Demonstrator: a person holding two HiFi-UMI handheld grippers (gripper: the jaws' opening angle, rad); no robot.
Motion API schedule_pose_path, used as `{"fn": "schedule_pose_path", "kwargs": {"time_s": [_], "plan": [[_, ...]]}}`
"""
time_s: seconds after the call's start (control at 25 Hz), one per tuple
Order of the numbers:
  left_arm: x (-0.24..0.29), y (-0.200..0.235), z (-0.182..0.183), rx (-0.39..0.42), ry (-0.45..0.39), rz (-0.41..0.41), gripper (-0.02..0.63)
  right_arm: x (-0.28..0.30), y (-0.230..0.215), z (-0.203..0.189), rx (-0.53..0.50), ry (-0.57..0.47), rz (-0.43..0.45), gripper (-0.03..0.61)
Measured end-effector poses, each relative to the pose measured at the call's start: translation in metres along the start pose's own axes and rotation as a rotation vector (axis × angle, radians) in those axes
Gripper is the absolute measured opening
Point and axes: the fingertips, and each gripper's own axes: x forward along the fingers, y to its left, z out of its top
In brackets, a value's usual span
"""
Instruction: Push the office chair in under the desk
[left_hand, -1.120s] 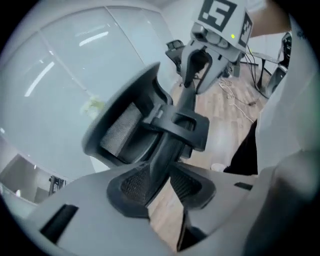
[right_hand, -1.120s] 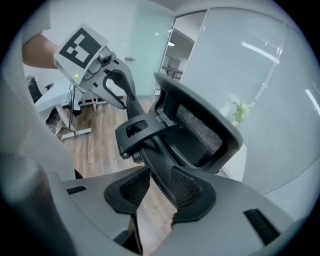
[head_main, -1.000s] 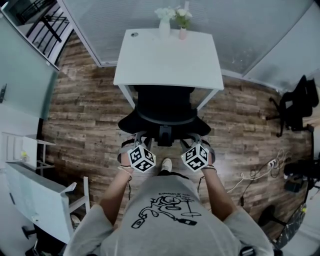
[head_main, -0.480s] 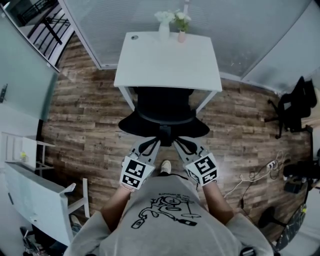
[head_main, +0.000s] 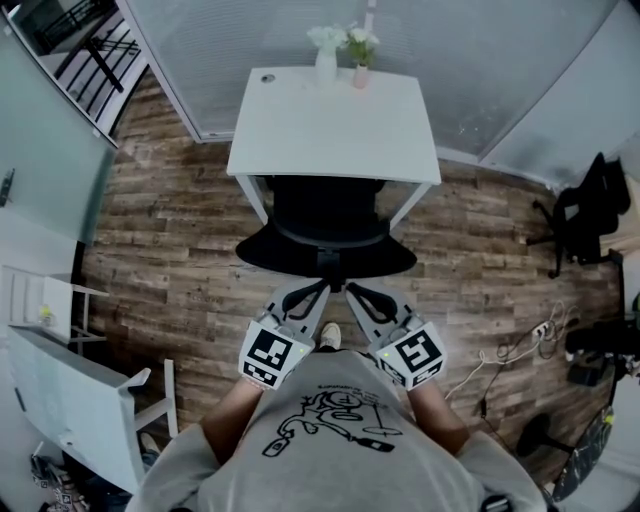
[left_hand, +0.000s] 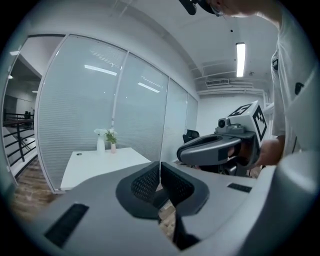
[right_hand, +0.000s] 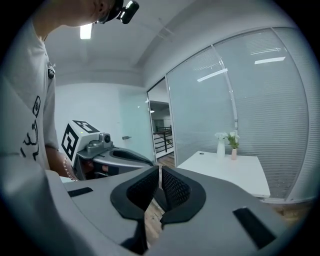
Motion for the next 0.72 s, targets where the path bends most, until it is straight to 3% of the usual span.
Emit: {"fn": "schedule_pose_path", "kwargs": {"time_s": [0.72], "plan": [[-0.008,-0.005,0.011,0.010,-0.005,-0.009,0.009,-0.005,0.003,0.005,-0.002,0.000,-0.009,0.046]]}}
